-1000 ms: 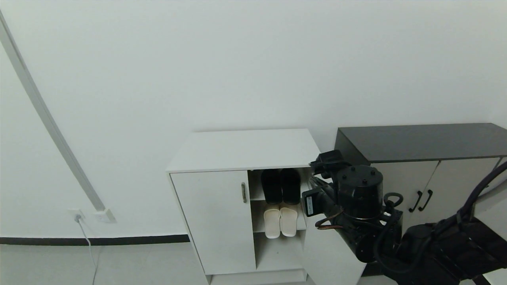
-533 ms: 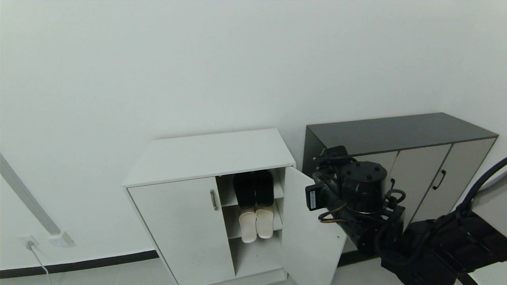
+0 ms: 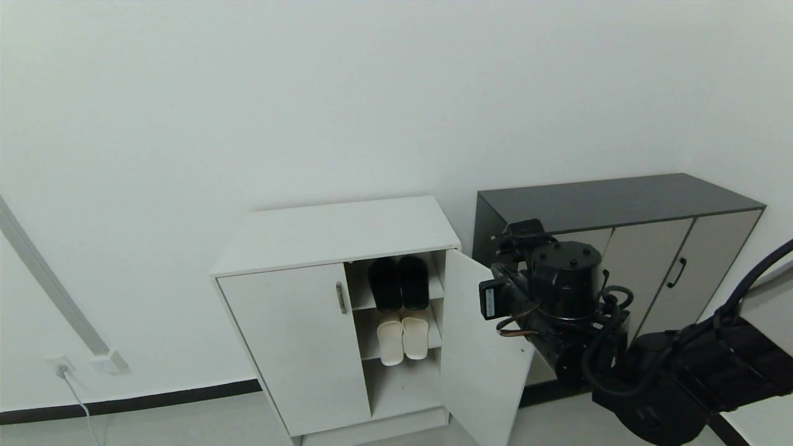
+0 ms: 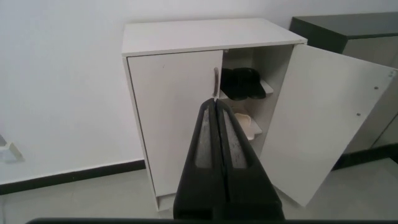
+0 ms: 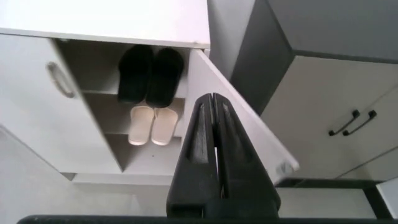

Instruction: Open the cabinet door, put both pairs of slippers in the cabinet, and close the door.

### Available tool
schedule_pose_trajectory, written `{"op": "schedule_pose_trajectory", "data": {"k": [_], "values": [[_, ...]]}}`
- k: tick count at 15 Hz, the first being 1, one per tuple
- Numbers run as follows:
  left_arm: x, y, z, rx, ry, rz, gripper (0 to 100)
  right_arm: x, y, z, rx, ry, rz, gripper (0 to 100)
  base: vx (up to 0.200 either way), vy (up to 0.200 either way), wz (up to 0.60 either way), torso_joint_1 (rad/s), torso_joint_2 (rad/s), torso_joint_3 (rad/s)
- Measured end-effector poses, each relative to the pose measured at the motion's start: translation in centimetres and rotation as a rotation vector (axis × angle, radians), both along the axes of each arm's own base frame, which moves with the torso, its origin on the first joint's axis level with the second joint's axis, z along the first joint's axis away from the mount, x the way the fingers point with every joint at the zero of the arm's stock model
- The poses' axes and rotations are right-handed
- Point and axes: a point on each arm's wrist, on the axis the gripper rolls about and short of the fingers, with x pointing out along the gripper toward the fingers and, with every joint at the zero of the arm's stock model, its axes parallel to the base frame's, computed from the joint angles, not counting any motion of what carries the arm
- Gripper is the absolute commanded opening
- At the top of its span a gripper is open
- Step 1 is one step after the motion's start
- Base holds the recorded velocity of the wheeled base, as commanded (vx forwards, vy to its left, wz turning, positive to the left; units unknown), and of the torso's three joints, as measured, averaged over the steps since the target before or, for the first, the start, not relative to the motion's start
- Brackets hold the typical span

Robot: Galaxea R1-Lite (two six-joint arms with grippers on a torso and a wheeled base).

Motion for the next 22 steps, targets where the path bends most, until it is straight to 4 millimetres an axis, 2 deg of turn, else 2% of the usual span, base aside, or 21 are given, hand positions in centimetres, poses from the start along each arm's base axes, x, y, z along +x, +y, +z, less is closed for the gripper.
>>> {"op": "schedule_pose_trajectory", "data": {"k": [3,8,11,17,22], "values": [[0.0,0.0,0.0,0.000,0.000,-0.001,0,2.5,-0.9,0.4,-0.003,0.010,-0.061,0,0.000,0.000,0.00,0.000,0.00,0.000],[0.0,0.0,0.0,0.000,0.001,-0.001,0,8.8,-3.0,1.5,-0.010,0.088,-0.130,0,0.000,0.000,0.00,0.000,0.00,0.000],[0.0,0.0,0.0,0.000,0.000,-0.002,0,12.0,-4.1,1.2,0.021,0.171,-0.108,0,0.000,0.000,0.00,0.000,0.00,0.000],[0.0,0.0,0.0,0.000,0.001,-0.001,0,17.1,-6.4,-3.1,0.029,0.221,-0.146,0,0.000,0.000,0.00,0.000,0.00,0.000],[0.0,0.0,0.0,0.001,0.000,-0.002,0,18.6,-7.5,-6.3,0.008,0.275,-0.179,0,0.000,0.000,0.00,0.000,0.00,0.000]]}}
